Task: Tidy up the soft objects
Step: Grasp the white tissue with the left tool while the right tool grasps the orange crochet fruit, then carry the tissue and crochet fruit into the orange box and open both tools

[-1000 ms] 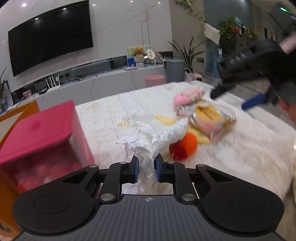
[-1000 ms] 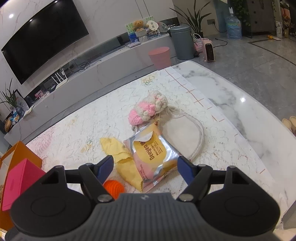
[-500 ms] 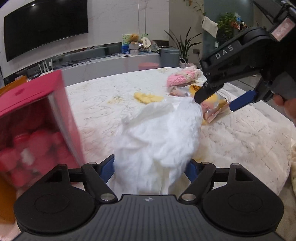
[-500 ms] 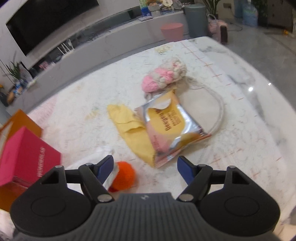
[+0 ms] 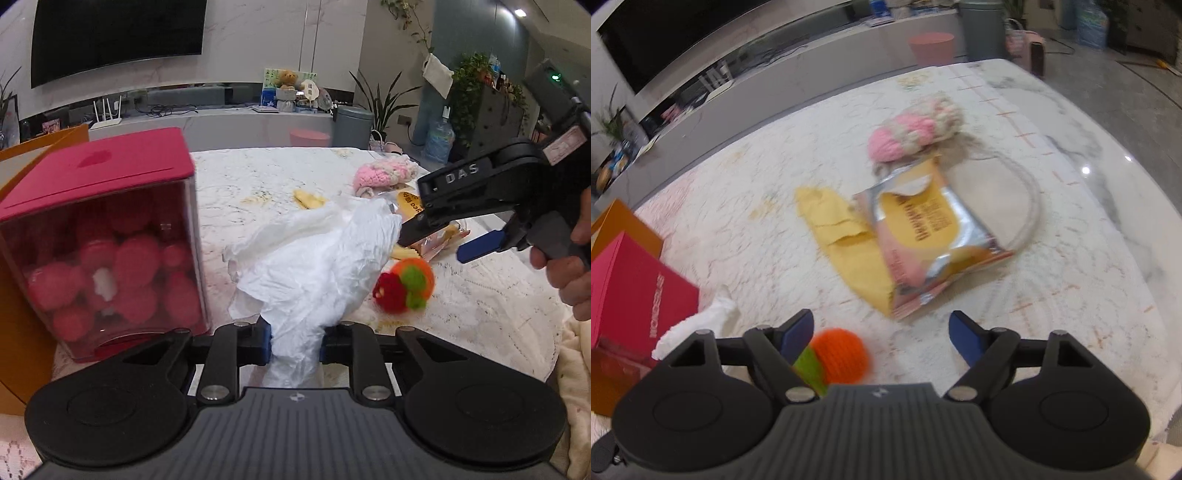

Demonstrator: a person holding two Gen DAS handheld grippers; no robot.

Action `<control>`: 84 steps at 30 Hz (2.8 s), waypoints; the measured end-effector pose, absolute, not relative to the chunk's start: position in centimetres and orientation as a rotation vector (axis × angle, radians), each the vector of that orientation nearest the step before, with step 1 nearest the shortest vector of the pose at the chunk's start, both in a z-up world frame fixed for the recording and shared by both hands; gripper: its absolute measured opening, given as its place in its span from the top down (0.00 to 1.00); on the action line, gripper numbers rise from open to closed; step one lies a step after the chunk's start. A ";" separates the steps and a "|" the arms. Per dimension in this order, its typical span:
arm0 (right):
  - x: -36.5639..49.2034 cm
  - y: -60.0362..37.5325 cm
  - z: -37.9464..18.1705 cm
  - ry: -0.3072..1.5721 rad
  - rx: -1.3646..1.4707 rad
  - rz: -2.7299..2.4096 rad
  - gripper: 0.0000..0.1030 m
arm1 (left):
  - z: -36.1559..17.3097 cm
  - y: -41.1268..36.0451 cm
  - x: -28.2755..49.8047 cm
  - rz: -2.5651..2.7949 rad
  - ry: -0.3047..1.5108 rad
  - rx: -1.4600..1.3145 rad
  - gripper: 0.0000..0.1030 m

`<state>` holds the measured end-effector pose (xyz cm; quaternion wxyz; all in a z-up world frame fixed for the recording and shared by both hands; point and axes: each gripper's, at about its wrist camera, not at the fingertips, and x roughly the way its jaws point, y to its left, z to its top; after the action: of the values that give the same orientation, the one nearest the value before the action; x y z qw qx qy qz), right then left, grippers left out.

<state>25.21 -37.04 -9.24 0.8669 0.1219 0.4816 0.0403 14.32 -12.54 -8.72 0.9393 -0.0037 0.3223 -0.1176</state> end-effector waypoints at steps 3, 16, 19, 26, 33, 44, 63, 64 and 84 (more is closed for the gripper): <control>25.5 -35.8 -9.7 1.034 0.237 0.121 0.22 | -9.0 -12.2 14.7 -0.225 0.666 -0.016 0.76; 25.3 -32.6 -11.2 1.137 0.066 0.210 0.32 | -9.4 -12.2 15.0 -0.230 0.674 -0.045 0.76; 25.0 -32.2 -11.2 1.137 0.023 0.216 0.42 | -9.3 -12.6 14.9 -0.236 0.668 -0.016 0.78; 25.2 -32.9 -11.2 1.123 0.049 0.186 0.50 | -8.3 -13.7 14.5 -0.229 0.680 0.036 0.80; 25.1 -34.6 -10.7 1.086 0.098 0.137 0.50 | -6.2 -15.3 14.9 -0.297 0.706 0.064 0.80; 25.2 -38.6 -9.6 0.994 0.354 0.005 0.50 | 0.2 -13.2 16.0 -0.421 0.667 0.110 0.81; 32.4 -28.9 -2.2 0.876 0.498 -0.077 0.50 | 5.3 5.7 22.4 -0.113 0.525 -0.107 0.81; 33.2 -27.0 -1.8 0.870 0.469 -0.061 0.50 | 5.0 6.5 22.6 -0.107 0.532 -0.127 0.81; 35.9 1.4 -1.4 0.904 0.111 0.388 0.50 | -0.5 17.9 26.8 0.091 0.753 -0.226 0.81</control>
<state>35.90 1.39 -1.40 0.8799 0.0535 0.4339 0.1864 26.76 17.86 -0.46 0.9228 -0.1100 0.3666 0.0444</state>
